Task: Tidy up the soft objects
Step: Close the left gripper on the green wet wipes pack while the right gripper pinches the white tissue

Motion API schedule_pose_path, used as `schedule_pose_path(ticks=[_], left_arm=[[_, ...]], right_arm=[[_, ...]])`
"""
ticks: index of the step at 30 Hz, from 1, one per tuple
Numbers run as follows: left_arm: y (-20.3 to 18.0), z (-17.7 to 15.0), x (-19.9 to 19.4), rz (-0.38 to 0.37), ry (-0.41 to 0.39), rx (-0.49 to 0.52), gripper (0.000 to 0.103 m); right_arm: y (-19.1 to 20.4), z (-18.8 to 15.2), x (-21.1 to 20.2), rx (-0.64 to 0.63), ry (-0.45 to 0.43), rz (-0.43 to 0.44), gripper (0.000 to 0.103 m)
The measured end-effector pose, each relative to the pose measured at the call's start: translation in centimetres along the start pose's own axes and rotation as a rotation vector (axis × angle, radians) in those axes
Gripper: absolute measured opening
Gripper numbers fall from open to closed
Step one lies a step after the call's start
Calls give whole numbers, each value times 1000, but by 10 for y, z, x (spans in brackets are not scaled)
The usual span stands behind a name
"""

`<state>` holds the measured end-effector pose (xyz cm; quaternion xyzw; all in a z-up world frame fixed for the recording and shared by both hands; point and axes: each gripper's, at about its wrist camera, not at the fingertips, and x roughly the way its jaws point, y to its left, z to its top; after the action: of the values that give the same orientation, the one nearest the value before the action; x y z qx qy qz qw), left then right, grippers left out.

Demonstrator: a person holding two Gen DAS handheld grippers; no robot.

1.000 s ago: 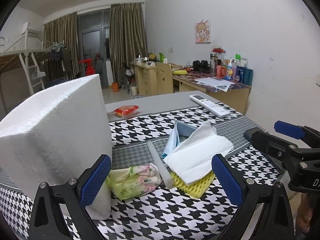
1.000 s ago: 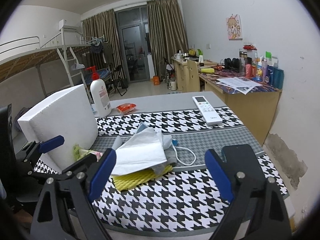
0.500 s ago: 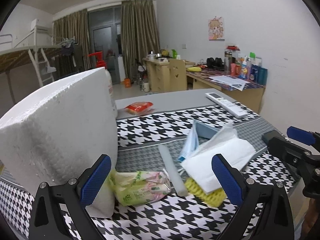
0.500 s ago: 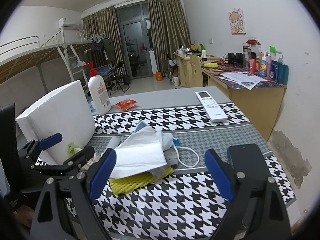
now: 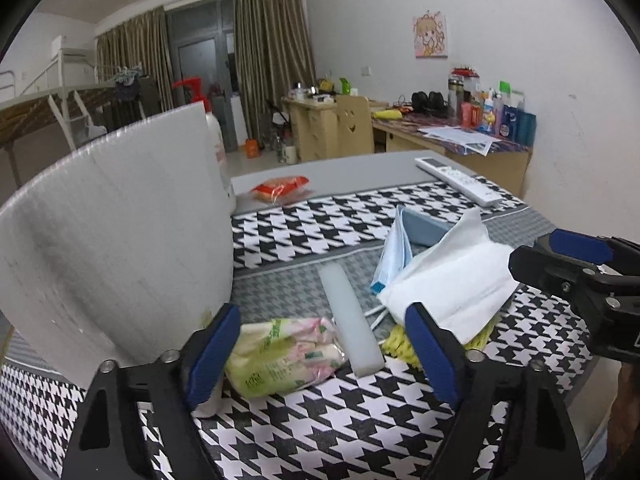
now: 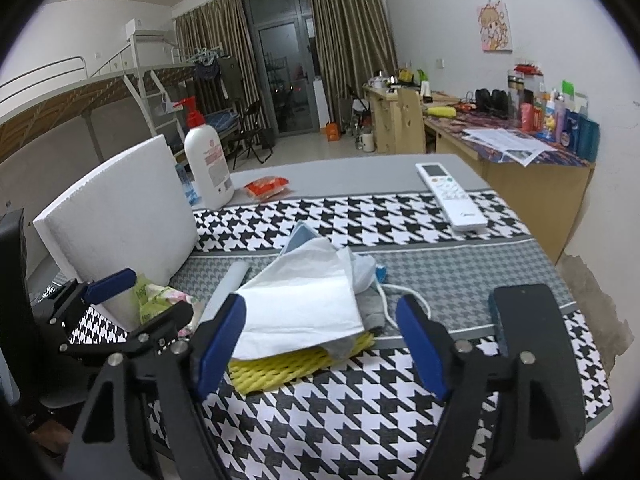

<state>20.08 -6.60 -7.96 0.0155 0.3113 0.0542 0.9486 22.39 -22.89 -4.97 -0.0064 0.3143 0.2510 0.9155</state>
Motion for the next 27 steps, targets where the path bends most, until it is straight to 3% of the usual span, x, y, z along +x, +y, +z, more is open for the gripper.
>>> schedule_pose_path(ticks=[13,24,27], left_arm=[[11,-3,24,37,137,-44,51],[13,-6,33,-17,208,-71,48],[15,-7,32,-32,208,-80,40]], right_arm=[[7,0,10,-19,36,18,81],[4,-1,23,-18,76,7,81],[4,-2,25,-12,89,8,81]])
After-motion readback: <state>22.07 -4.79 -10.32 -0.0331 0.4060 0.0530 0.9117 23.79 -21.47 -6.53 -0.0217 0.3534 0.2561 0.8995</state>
